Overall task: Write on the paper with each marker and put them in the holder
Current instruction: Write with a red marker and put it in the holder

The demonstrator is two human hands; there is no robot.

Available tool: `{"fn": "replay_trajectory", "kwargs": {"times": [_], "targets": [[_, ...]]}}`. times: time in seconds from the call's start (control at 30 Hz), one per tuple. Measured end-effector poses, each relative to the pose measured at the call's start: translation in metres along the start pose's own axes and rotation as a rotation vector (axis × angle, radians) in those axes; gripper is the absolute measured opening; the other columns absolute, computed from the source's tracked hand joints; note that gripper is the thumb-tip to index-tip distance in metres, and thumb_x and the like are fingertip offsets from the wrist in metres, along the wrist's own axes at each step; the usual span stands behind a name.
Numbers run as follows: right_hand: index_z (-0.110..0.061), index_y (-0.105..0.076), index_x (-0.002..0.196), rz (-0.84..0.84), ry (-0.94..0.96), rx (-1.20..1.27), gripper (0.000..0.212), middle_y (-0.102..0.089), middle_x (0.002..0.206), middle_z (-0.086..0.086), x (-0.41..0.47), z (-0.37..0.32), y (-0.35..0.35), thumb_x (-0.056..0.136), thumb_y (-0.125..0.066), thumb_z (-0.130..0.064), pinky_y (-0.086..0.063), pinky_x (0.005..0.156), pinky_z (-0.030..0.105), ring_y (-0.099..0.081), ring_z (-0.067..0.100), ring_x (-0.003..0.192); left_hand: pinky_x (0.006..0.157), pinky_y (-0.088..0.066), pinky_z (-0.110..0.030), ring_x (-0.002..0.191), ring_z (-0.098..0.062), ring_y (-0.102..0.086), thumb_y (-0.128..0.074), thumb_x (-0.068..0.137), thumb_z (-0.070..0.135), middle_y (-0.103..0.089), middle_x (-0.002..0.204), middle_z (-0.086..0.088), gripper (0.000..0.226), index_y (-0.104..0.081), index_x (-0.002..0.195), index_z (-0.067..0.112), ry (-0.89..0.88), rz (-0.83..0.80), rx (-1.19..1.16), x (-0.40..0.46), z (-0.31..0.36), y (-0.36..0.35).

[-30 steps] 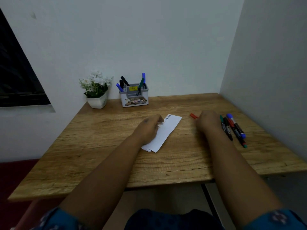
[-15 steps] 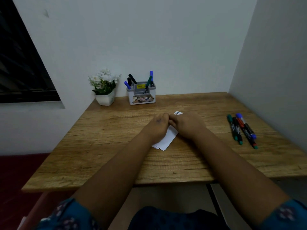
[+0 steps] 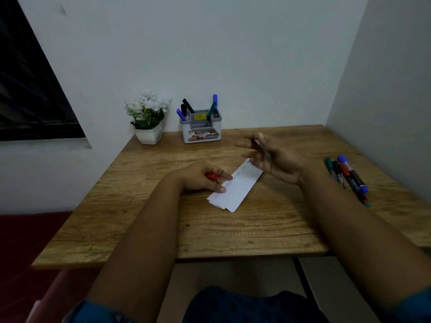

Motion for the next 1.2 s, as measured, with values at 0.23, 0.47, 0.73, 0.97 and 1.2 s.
{"fn": "replay_trajectory", "kwargs": {"times": [0.23,0.47,0.73,0.97,1.2], "targets": [[0.014,-0.059,0.095,-0.137,-0.153,-0.193,0.046,-0.059,0.062,0.014,0.01,0.038,-0.034,0.084,-0.065,-0.031,-0.038,0.051,0.02,-0.041,0.006,0.043,0.086,-0.038,-0.019,0.111,-0.005,-0.053,-0.084,0.072,0.03,-0.061,0.108,0.025,0.047,-0.062,0.103,0.057,0.06,-0.202,0.023,-0.008,-0.004,0.011],[0.006,-0.072,0.094,-0.105,0.012,-0.503,0.016,-0.075,0.089,0.012,0.005,0.055,-0.034,0.08,-0.074,-0.001,-0.055,0.075,0.027,-0.07,0.018,0.085,0.097,-0.04,-0.026,0.114,-0.003,-0.052,-0.082,0.074,0.029,-0.057,0.117,0.024,0.051,-0.058,0.117,0.044,0.04,-0.231,0.057,-0.011,-0.001,0.013],[-0.013,-0.076,0.08,-0.059,0.135,-0.803,0.015,-0.074,0.083,0.001,-0.001,0.059,-0.041,0.082,-0.067,0.0,-0.054,0.081,0.036,-0.069,0.018,0.086,0.092,-0.039,-0.025,0.111,-0.002,-0.052,-0.081,0.076,0.025,-0.059,0.12,0.017,0.047,-0.058,0.109,0.049,0.059,-0.227,0.027,-0.015,0.002,0.011],[-0.012,-0.075,0.08,-0.083,0.145,-0.928,0.01,-0.072,0.082,0.007,-0.002,0.058,-0.045,0.081,-0.07,-0.004,-0.051,0.076,0.039,-0.066,0.023,0.083,0.106,-0.038,-0.031,0.121,-0.008,-0.05,-0.08,0.077,0.022,-0.056,0.132,0.009,0.062,-0.053,0.13,0.038,0.06,-0.237,0.03,-0.016,0.002,0.011],[-0.011,-0.075,0.081,-0.087,0.13,-0.919,0.01,-0.073,0.084,0.006,-0.003,0.057,-0.047,0.083,-0.069,-0.003,-0.052,0.08,0.04,-0.066,0.021,0.085,0.077,-0.039,-0.019,0.092,0.002,-0.052,-0.081,0.075,0.023,-0.056,0.102,0.019,0.049,-0.057,0.108,0.051,0.066,-0.234,0.007,-0.014,-0.001,0.011]]}}
Point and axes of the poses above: each hand's wrist, its own x-axis towards the middle knuckle, its own y-axis out of the back of the hand, z = x × y, the point moved 1 cm from there along x, towards the middle knuckle
